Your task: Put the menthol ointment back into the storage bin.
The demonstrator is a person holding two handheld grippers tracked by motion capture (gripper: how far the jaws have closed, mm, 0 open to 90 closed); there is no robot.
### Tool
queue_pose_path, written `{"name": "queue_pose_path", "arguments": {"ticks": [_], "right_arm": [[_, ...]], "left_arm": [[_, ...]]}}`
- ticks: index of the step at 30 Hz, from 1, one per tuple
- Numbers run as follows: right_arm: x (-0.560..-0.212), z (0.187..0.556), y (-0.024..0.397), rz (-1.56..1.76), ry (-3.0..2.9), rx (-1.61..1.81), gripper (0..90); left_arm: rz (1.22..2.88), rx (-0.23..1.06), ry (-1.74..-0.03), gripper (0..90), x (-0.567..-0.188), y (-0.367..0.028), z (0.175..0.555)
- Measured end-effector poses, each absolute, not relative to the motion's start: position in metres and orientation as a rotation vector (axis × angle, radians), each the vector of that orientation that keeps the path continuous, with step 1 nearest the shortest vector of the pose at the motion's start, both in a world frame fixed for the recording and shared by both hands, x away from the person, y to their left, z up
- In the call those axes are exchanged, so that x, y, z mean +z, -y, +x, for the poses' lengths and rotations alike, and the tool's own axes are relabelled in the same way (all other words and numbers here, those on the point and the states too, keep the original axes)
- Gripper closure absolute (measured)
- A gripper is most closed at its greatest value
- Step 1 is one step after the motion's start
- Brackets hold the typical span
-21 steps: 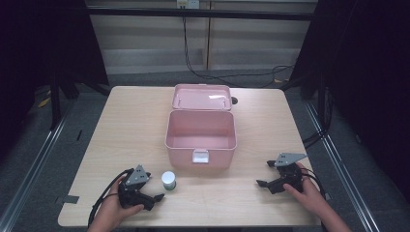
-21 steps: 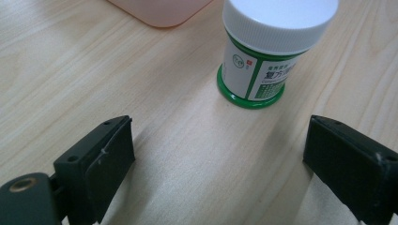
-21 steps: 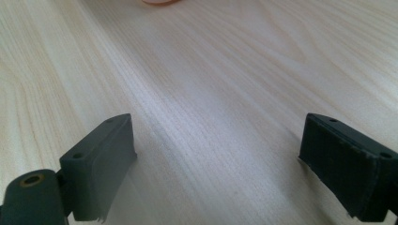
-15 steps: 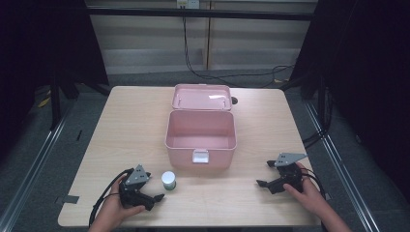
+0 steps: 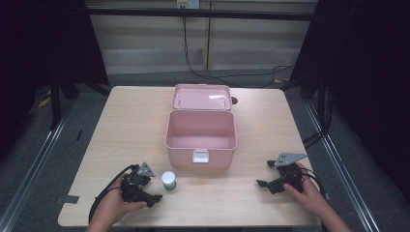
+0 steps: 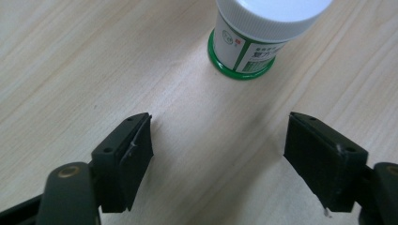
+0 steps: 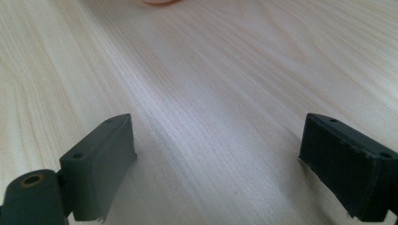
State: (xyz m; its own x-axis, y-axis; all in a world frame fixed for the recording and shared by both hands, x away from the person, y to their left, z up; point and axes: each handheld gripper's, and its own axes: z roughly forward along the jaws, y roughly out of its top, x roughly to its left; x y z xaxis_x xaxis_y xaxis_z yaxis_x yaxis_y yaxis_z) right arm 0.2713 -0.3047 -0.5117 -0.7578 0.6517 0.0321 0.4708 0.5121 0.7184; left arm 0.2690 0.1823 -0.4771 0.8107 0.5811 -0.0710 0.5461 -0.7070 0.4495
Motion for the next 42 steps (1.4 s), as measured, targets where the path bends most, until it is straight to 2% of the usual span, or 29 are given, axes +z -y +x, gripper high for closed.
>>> {"name": "queue_pose_path", "arguments": {"ticks": [4,17,27,42], "right_arm": [[-0.512,0.271,0.305,0.952,-2.513,1.083,10.0],[-0.512,0.271,0.305,0.951,-2.513,1.083,10.0],[-0.512,0.271,0.305,0.951,-2.513,1.083,10.0],[-0.512,0.271,0.305,0.951,-2.513,1.083,10.0]], "left_arm": [[2.602,0.017,-0.86,25.1,-0.469,-0.174,0.275],[2.695,-0.056,-0.849,28.8,-0.446,-0.154,0.294],[2.737,-0.067,-0.819,29.9,-0.44,-0.137,0.303],[2.762,-0.098,-0.816,38.2,-0.436,-0.118,0.315]]}}
